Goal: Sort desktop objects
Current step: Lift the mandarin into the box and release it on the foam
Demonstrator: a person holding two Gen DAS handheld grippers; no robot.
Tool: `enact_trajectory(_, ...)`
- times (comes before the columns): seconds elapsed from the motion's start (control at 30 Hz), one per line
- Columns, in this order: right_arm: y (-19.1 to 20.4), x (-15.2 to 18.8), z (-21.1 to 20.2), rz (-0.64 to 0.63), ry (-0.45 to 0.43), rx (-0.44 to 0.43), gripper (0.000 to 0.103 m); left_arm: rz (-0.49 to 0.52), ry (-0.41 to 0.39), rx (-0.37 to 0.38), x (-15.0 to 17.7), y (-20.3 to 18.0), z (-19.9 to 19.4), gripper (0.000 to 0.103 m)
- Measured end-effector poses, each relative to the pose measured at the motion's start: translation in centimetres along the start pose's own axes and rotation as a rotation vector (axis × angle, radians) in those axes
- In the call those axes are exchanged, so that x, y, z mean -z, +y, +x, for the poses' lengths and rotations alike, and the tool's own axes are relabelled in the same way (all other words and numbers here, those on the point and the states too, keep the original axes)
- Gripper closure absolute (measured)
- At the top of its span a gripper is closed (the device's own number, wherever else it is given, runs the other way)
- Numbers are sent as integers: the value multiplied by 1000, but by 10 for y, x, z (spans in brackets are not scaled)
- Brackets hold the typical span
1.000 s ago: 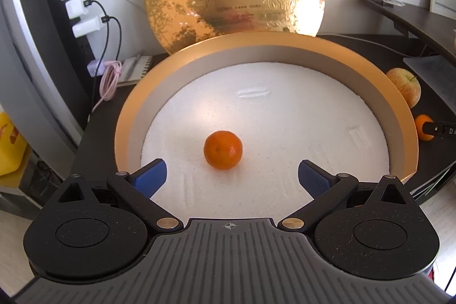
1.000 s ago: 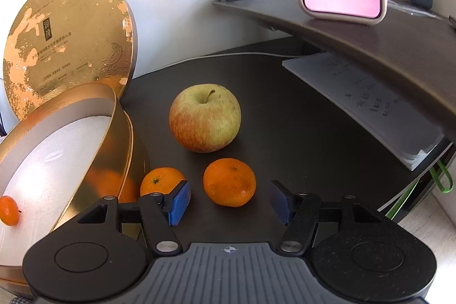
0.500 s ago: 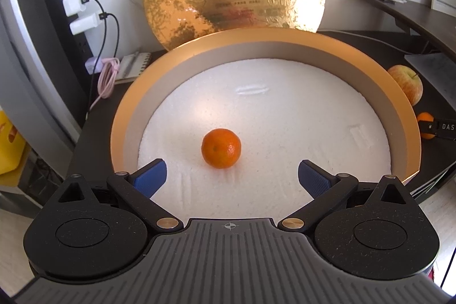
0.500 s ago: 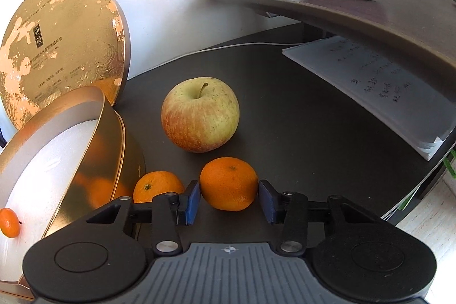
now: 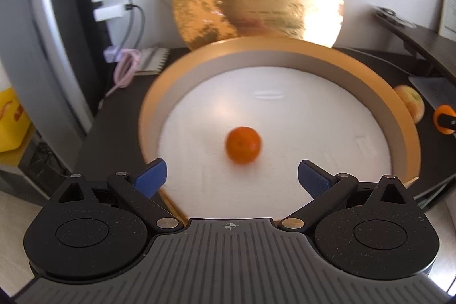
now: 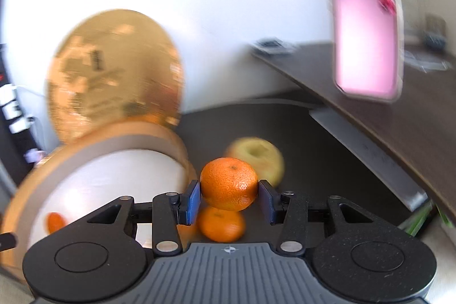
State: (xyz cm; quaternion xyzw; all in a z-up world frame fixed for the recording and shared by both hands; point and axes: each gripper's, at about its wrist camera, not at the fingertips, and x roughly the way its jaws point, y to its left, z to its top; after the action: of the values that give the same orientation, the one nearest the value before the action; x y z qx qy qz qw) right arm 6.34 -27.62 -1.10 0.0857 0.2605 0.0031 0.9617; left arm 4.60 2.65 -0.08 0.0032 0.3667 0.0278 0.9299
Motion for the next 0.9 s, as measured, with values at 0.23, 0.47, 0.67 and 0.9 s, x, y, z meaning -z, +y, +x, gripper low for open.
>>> enact_trajectory(0.23, 84, 4, 10, -165, 94, -217, 59, -68, 4, -57, 11, 39, -5, 2)
enact_trajectory(0.47, 146, 28, 39, -267, 253, -346, 59, -41, 30, -73, 29, 52, -3, 2)
enact_trajectory(0.67, 165, 37, 56, -317, 366, -374, 59, -6, -15, -100, 30, 53, -7, 2)
enact_trajectory(0.9, 171, 45, 70, -341, 431, -369, 55, -4, -7, -75, 29, 54, -1, 2)
